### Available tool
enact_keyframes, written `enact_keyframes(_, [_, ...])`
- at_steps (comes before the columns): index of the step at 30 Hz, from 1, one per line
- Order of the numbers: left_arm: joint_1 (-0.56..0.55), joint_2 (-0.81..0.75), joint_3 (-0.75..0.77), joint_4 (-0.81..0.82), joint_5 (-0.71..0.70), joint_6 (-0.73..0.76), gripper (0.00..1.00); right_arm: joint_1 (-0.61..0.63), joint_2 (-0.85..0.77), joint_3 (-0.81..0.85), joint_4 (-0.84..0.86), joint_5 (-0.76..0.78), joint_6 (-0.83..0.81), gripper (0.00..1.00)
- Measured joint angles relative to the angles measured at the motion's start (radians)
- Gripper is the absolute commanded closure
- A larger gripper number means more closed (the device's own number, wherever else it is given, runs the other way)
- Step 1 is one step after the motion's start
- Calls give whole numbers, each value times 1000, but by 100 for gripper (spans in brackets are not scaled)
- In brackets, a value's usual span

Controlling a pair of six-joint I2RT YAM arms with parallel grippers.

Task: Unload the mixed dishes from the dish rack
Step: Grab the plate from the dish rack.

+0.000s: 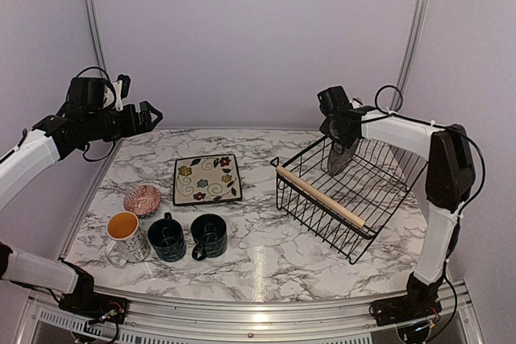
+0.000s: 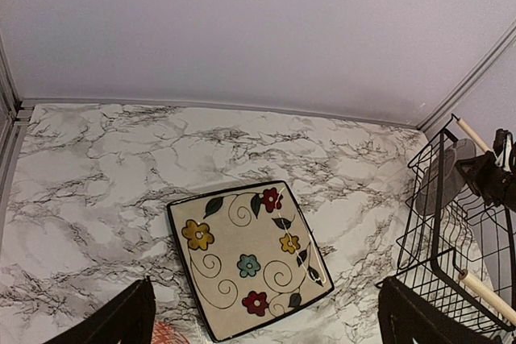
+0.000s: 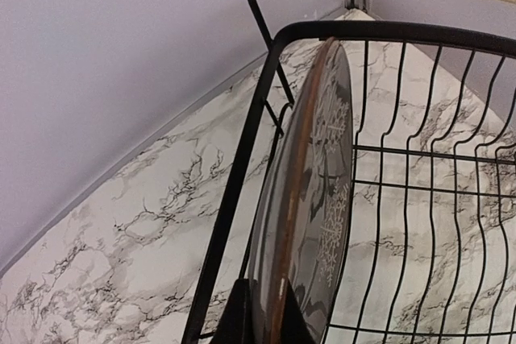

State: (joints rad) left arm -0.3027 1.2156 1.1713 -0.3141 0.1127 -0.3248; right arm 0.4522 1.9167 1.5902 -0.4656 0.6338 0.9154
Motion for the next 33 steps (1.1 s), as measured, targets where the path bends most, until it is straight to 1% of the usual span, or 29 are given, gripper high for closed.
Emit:
enact_keyframes(13, [0,0,-4,1,11,-3,1,17,-11,13,-74,35,58,100])
enact_keyframes(22, [0,0,-8,3,18,-4,1,42,-95,13,-158,58,56,100])
enact_keyframes(26, [0,0,-8,3,19,-5,1,50,-154,10,-181,85,19,100])
enact_keyframes(29, [0,1,-8,3,20,-6,1,54,-204,-5,-181,98,-40,100])
enact_keyframes(32, [0,1,-9,3,21,-7,1,61,-249,-27,-154,92,-149,100])
enact_keyframes(33, [0,1,-9,3,21,-7,1,69,-269,-43,-132,88,-210,100])
